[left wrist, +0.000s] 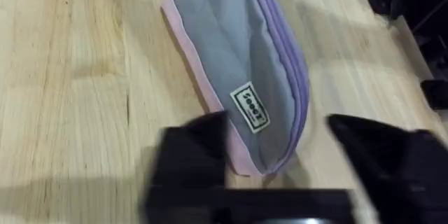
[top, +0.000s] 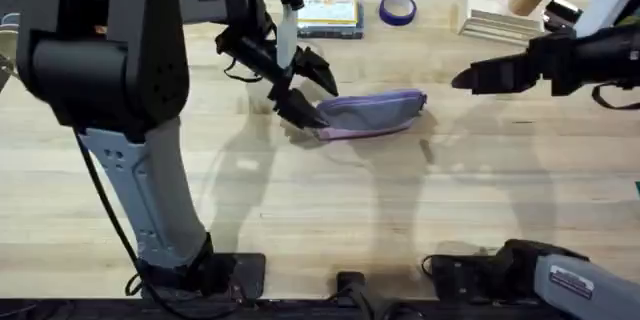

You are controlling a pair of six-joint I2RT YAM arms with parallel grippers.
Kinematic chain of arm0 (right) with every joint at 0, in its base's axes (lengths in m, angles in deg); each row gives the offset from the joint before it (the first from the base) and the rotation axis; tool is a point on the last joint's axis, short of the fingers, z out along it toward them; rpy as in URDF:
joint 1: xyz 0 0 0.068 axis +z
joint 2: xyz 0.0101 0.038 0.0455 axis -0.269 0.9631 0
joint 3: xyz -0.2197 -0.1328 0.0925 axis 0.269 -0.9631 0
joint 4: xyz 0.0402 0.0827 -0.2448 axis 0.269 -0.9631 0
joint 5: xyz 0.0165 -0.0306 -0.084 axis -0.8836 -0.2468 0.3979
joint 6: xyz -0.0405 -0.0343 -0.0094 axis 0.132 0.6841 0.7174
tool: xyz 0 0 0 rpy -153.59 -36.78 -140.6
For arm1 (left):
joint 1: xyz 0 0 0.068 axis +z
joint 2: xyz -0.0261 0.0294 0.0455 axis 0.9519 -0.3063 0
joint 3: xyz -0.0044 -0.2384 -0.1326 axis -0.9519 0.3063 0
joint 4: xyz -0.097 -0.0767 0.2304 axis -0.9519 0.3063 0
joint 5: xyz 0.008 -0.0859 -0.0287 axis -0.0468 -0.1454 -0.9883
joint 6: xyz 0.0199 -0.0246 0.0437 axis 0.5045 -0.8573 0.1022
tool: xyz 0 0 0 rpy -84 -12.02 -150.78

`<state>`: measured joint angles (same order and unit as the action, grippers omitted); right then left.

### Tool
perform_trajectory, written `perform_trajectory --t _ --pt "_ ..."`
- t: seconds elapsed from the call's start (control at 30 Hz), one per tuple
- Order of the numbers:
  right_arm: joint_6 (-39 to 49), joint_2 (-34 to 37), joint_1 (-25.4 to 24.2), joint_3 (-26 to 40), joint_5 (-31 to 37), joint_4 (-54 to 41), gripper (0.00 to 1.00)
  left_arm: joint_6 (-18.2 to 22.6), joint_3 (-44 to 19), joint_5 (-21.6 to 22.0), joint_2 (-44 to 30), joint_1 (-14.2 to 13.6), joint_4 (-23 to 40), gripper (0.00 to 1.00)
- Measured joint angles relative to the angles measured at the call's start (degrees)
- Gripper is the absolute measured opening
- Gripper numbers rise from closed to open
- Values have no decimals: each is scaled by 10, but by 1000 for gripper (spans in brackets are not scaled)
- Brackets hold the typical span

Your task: Unzip the bag, pick up the pens from the table one at a time and place them inside, then zip the bag closed.

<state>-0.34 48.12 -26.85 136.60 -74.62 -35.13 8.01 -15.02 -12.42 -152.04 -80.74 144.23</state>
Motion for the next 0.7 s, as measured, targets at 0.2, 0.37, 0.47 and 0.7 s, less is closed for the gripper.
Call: perform_trajectory --t 0.2,0.37,0.47,0.7 --pt "0 0 0 0 0 0 996 -1 0 0 0 0 0 992" --pt "0 0 0 0 0 0 997 2 0 0 0 0 -8 996" --pt "0 0 0 0 0 0 997 4 -1 0 0 0 -9 998" --pt "0 -14 0 0 0 0 997 -27 -73 61 50 0 3 998"
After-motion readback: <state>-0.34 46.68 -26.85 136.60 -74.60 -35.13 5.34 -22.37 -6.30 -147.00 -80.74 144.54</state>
